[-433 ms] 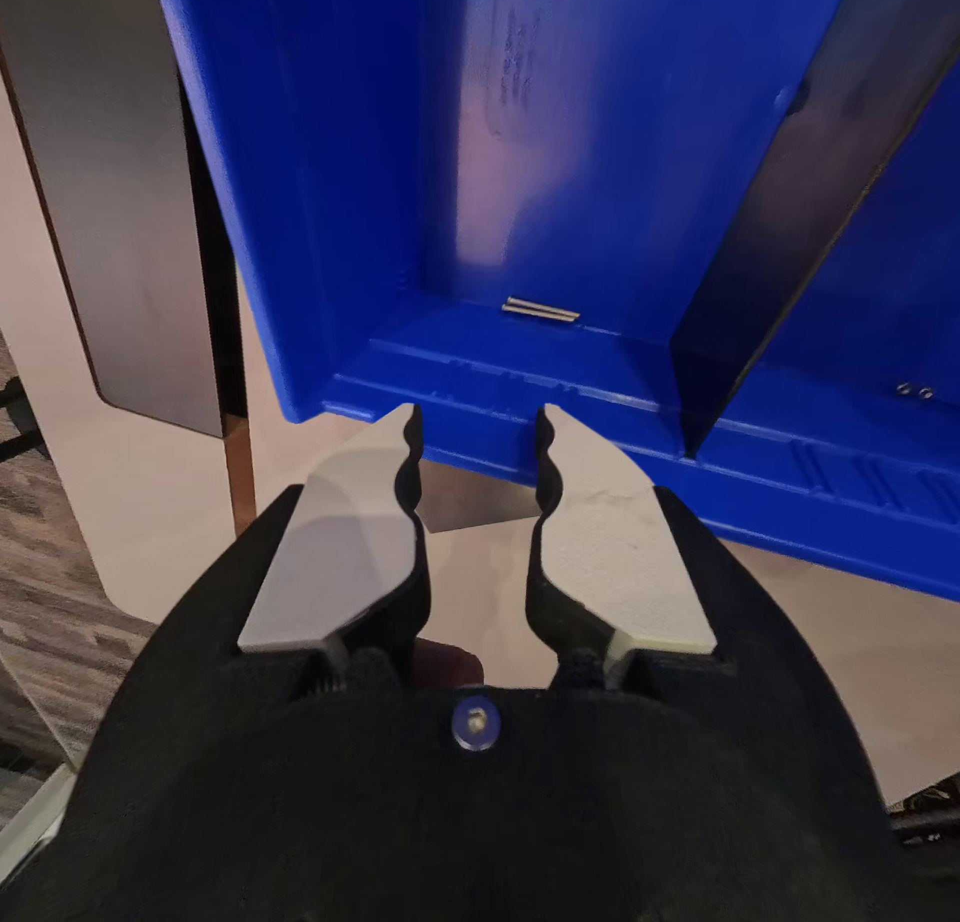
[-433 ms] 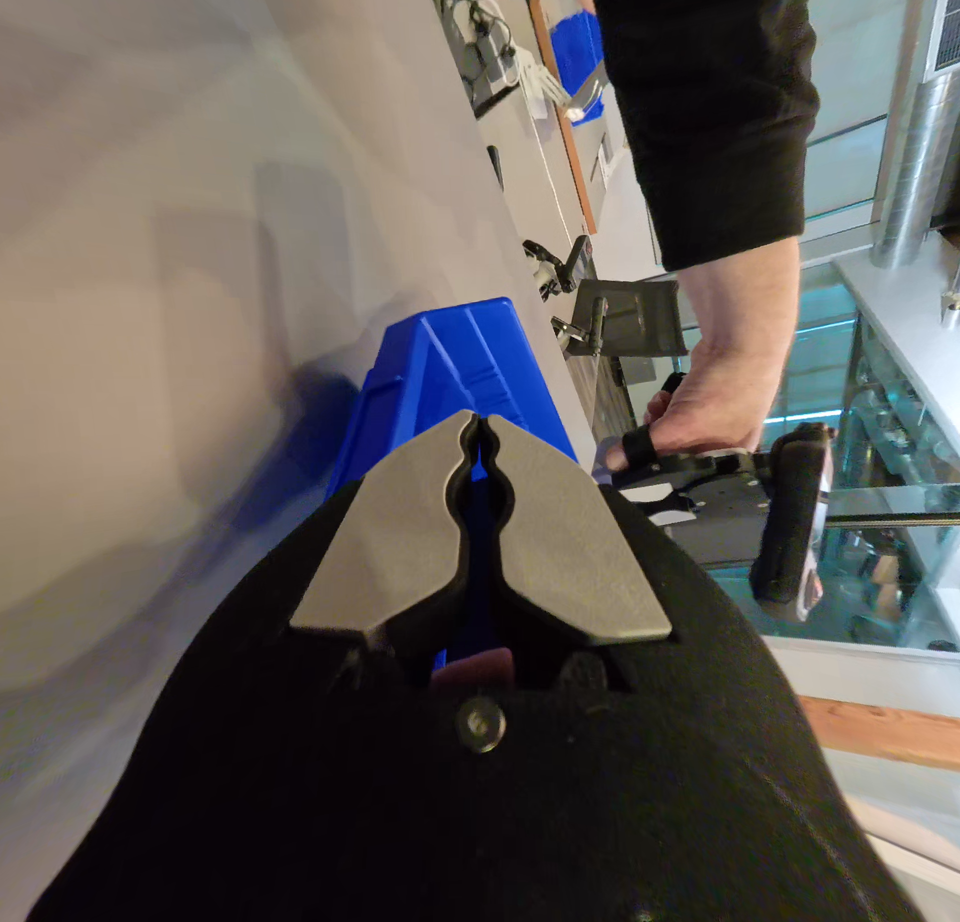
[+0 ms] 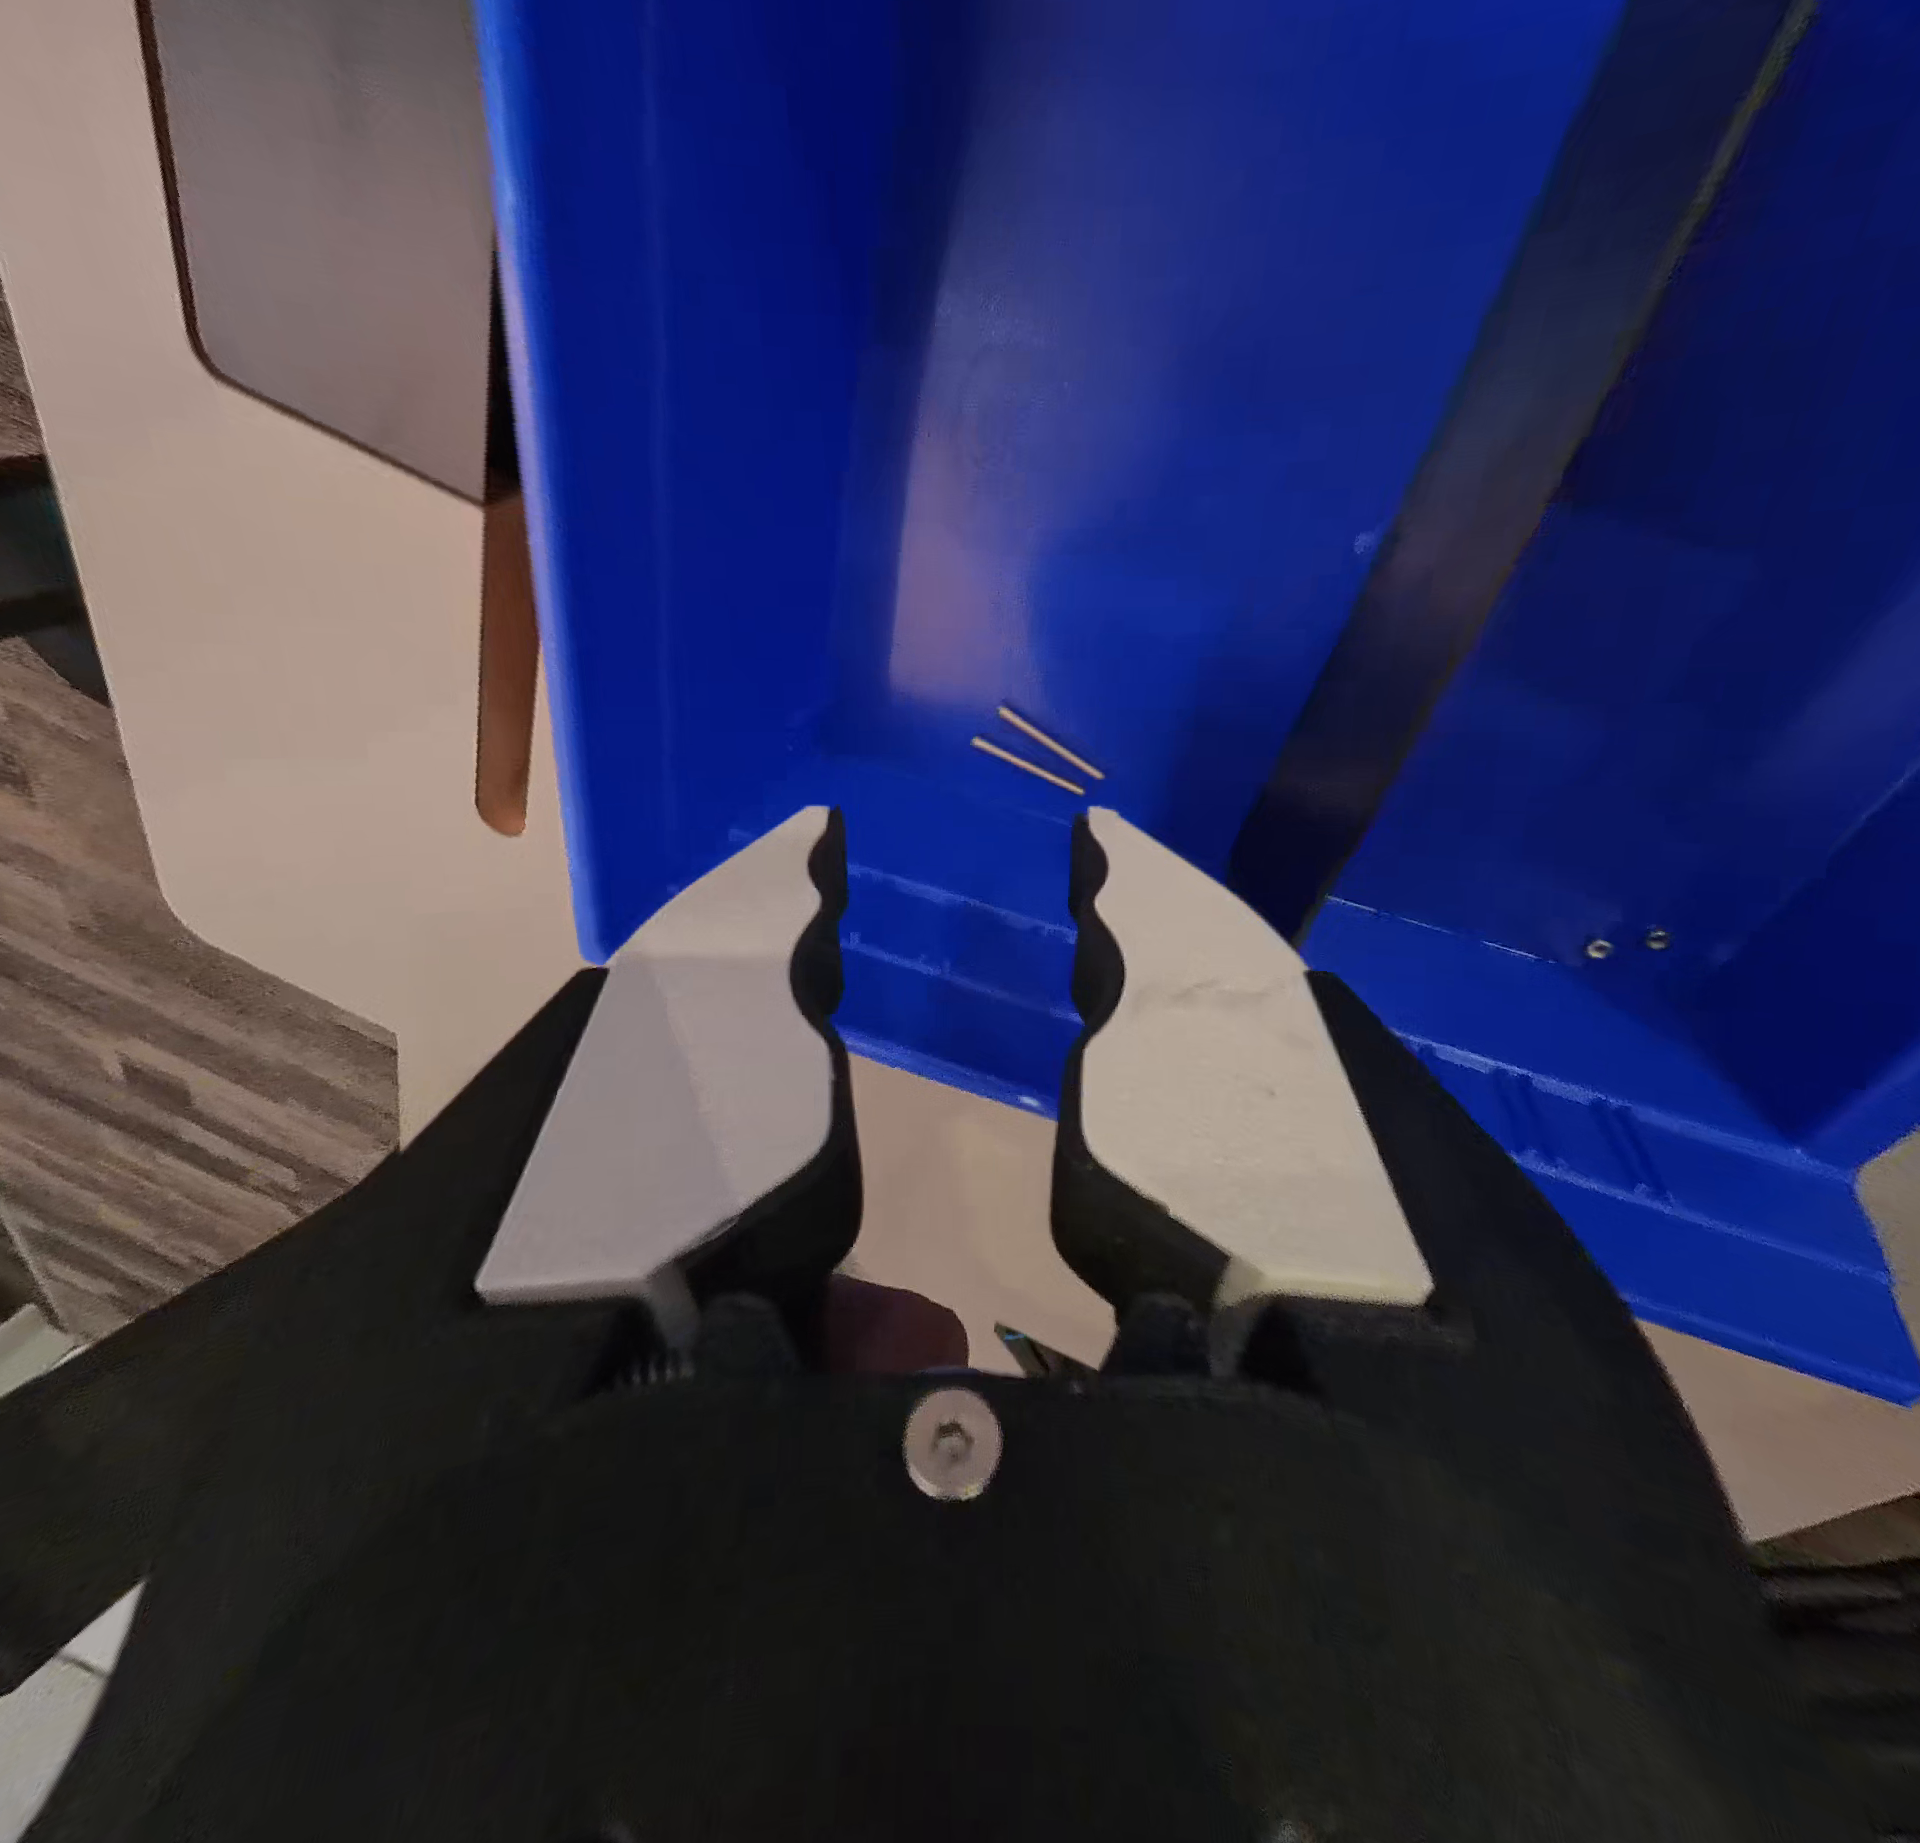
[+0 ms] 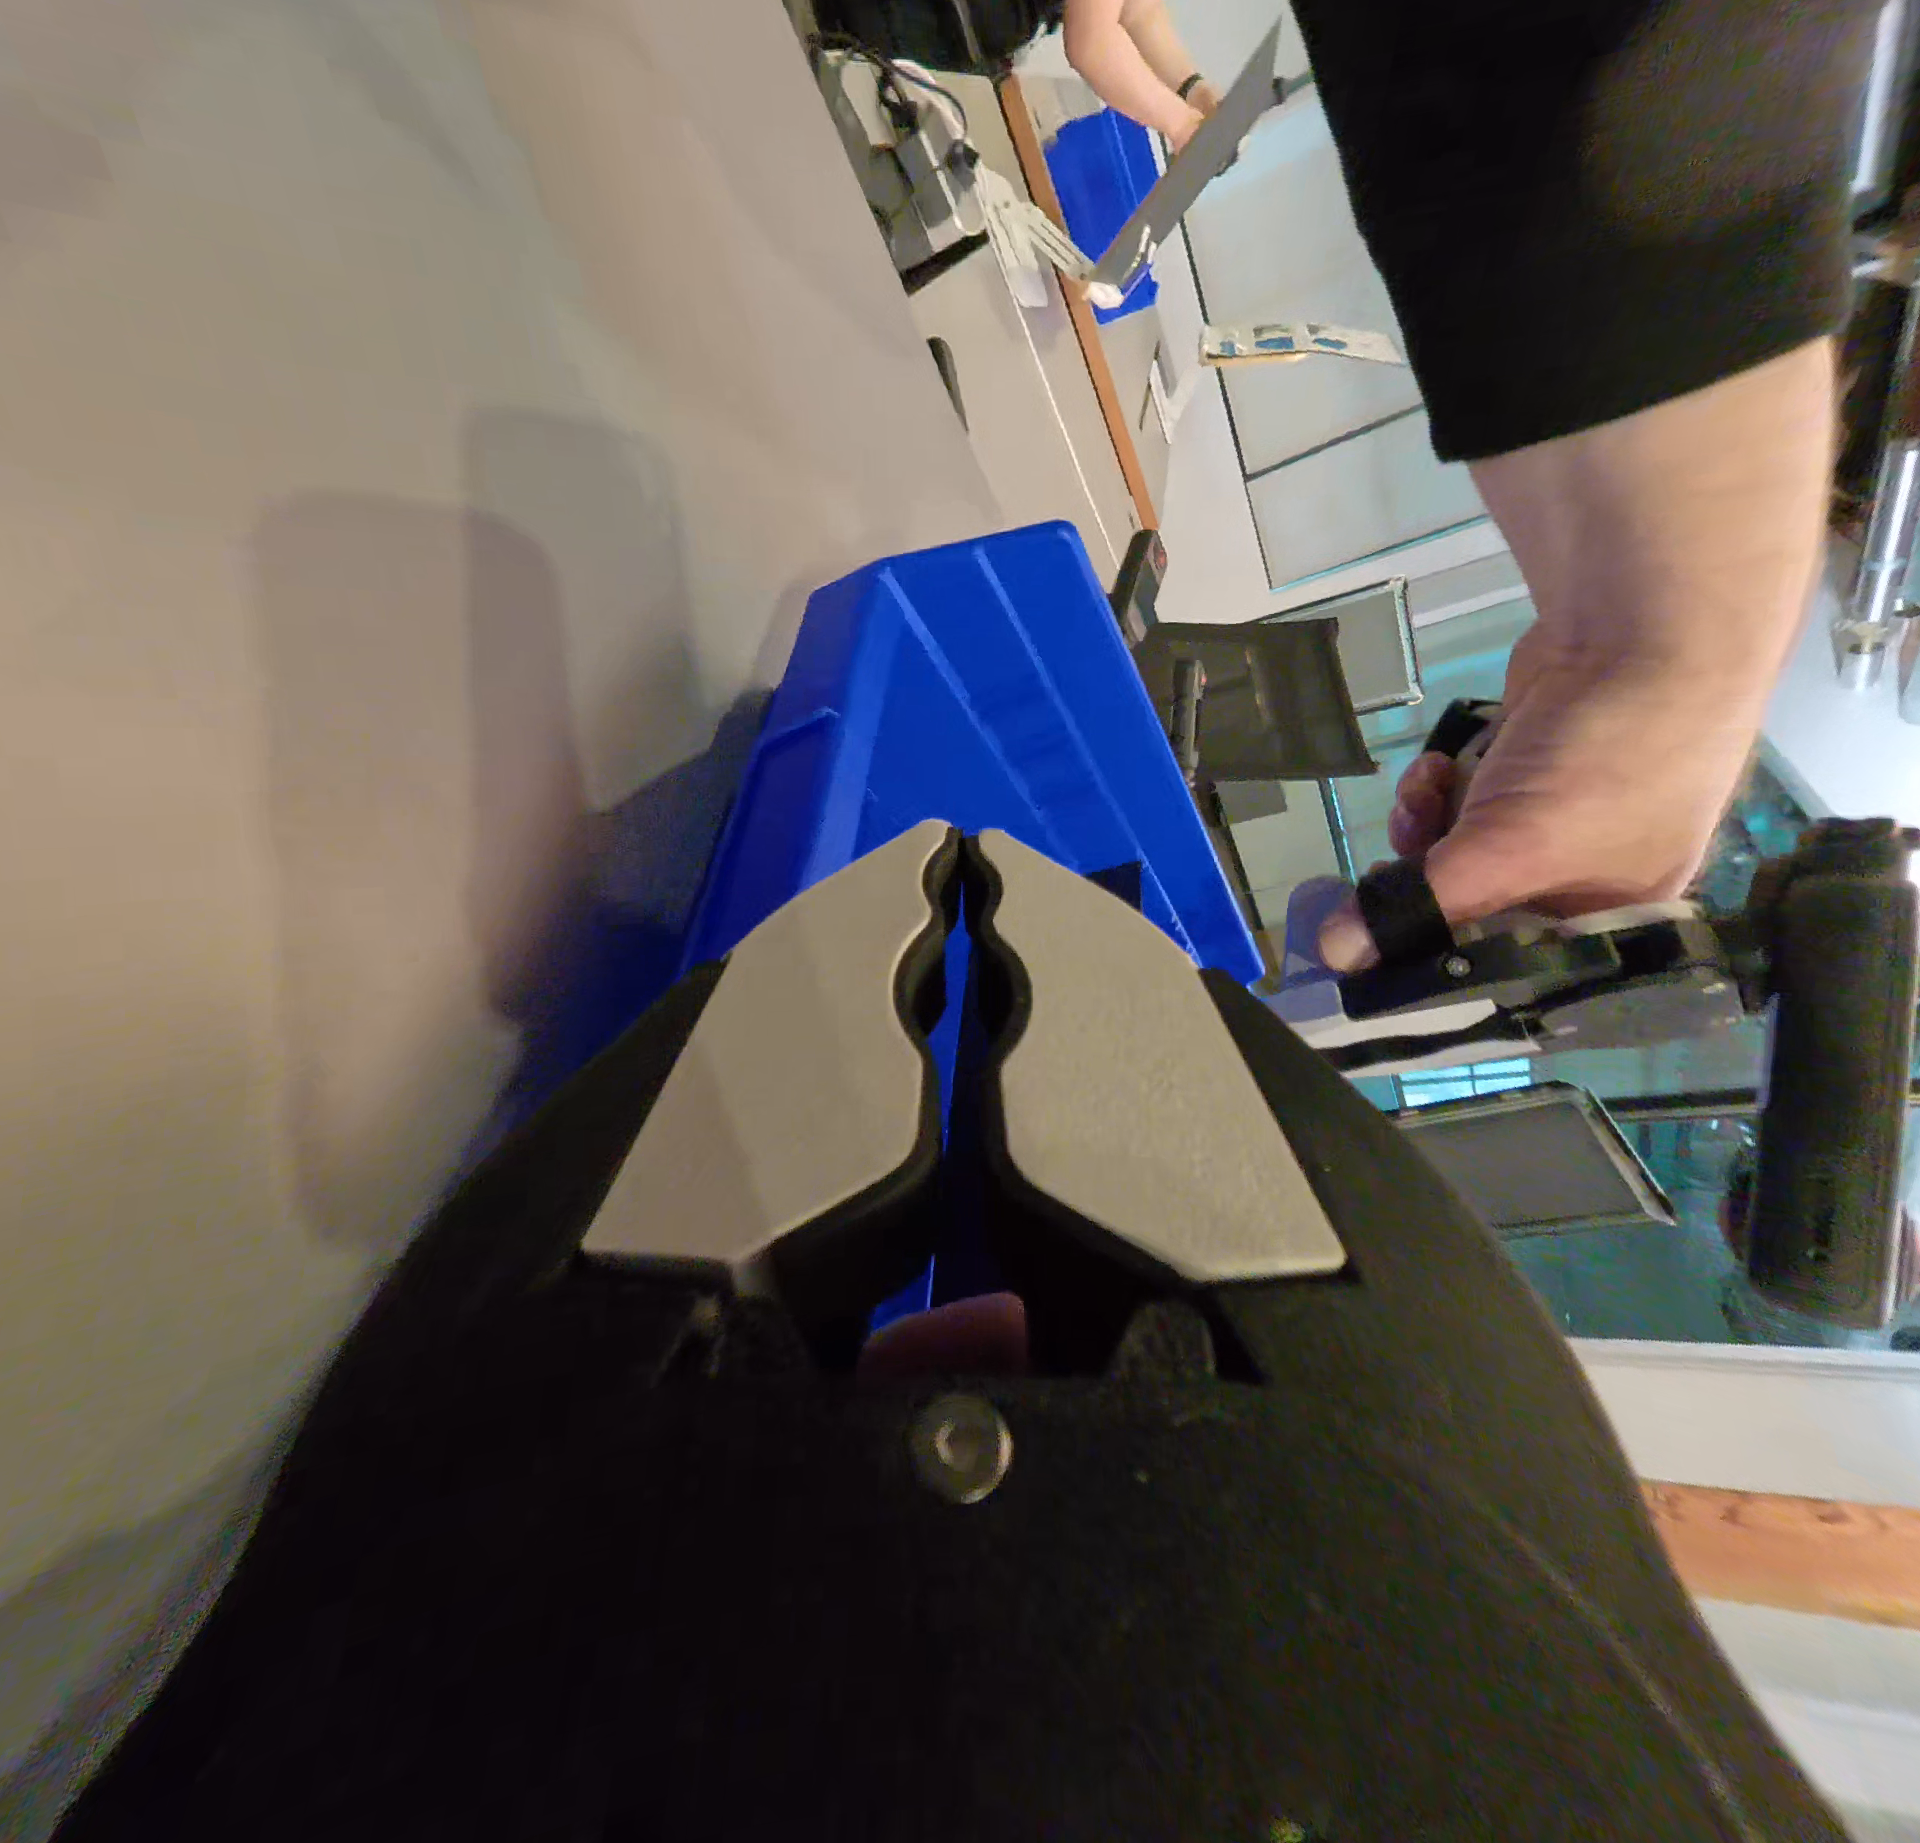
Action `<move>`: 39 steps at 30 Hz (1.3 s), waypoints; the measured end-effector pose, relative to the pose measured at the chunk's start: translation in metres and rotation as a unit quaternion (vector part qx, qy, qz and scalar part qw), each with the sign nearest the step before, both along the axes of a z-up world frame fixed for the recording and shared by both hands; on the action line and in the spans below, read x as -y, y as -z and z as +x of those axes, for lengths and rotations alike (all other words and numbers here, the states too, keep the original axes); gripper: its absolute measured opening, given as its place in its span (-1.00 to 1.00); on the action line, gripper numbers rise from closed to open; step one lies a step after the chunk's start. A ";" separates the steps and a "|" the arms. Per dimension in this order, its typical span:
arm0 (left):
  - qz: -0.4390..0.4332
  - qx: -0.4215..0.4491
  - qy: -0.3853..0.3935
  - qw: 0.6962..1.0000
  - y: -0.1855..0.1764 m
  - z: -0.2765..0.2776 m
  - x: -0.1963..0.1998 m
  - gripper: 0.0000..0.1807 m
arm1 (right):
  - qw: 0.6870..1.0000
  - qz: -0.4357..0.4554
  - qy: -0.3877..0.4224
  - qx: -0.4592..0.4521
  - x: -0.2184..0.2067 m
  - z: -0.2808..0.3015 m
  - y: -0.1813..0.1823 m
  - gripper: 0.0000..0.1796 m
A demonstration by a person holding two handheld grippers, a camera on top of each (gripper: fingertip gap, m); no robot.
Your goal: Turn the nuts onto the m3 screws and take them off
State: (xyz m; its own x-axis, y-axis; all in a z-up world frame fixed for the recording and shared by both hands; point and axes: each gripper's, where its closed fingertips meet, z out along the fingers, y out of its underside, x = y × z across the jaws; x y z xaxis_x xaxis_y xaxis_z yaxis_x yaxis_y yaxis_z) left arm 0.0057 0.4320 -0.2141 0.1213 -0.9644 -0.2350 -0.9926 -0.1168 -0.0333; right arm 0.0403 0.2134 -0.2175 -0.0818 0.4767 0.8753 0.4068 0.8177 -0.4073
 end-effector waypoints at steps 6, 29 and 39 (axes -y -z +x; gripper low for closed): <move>0.013 -0.023 0.005 1.000 0.006 -0.015 -0.012 -0.57 | 0.999 0.011 0.039 0.012 -0.023 0.002 0.008 -1.00; -0.141 -0.128 0.044 0.981 0.091 0.028 -0.014 -0.60 | 0.998 0.025 0.050 0.017 -0.028 0.002 0.011 -1.00; -0.115 -0.162 0.103 0.975 0.094 0.034 -0.017 -0.93 | 0.998 0.021 0.059 0.009 -0.031 0.002 0.009 -1.00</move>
